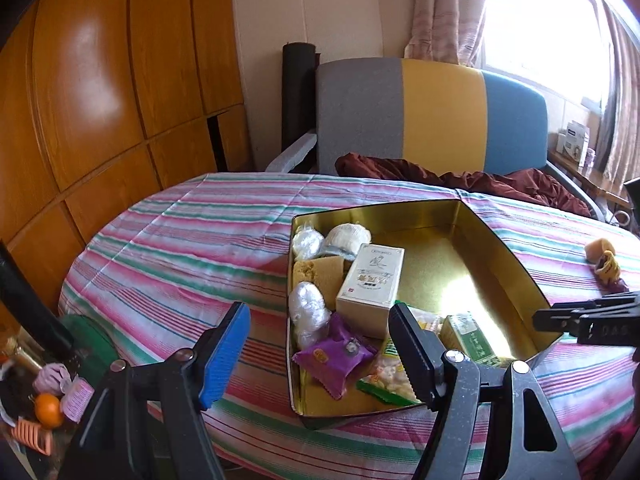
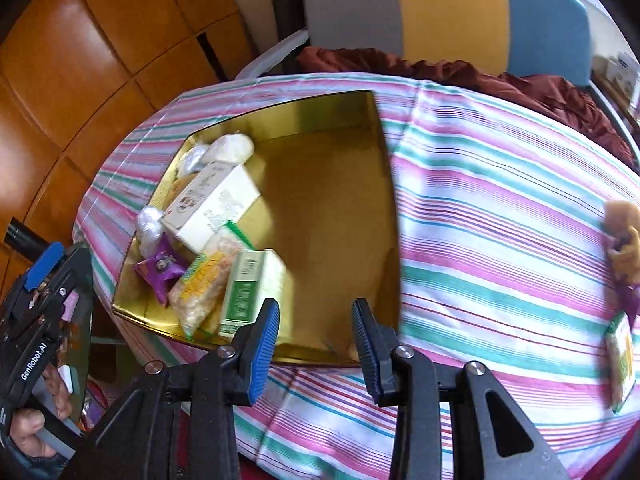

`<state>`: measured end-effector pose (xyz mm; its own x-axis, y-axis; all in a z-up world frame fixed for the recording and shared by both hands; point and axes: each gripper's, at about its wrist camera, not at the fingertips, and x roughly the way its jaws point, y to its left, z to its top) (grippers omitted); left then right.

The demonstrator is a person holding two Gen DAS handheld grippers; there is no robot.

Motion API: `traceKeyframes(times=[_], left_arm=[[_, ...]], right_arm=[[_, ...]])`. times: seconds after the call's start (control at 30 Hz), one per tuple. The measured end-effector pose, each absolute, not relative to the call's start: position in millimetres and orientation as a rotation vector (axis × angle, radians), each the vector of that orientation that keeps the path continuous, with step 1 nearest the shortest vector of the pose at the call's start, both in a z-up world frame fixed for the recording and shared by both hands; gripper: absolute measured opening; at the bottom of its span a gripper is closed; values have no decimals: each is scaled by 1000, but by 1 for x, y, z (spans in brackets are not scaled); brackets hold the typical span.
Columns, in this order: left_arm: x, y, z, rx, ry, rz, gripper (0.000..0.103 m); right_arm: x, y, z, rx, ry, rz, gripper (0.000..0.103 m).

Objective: Organize objects
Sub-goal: 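Lower the green oil box into the gold box with the right gripper and release, then move both grippers toward the yellow knit sock and purple snack packet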

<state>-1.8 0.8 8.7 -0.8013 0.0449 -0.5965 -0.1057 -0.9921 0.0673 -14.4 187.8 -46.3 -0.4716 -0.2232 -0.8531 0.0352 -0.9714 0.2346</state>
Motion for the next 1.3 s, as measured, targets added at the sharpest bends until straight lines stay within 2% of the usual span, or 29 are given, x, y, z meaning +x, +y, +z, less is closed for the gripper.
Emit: traceKeyframes(times=[0.7, 0.87, 1.03, 1.13, 1.2, 1.27, 1.3], left_arm=[[3, 63, 18, -908, 269, 2752, 72], [3, 89, 20, -886, 295, 2688, 72], [0, 117, 21, -887, 309, 2614, 72], [-1, 135, 22, -879, 332, 2571, 72], [-1, 149, 22, -875, 350, 2544, 72], [-2, 166, 21, -885, 359, 2505, 72], [-4, 175, 20, -894, 355, 2483, 72]], right_arm=[[25, 349, -26, 1542, -521, -2850, 37], [37, 415, -17, 1543, -650, -2982, 37], [48, 484, -18, 1540, -837, -3147, 37], [60, 521, -33, 1522, -1010, -3188, 37], [70, 539, -48, 1497, -1147, -3189, 37], [81, 558, -66, 1529, -1407, -3092, 39], [88, 565, -65, 1431, -1504, -3082, 39]])
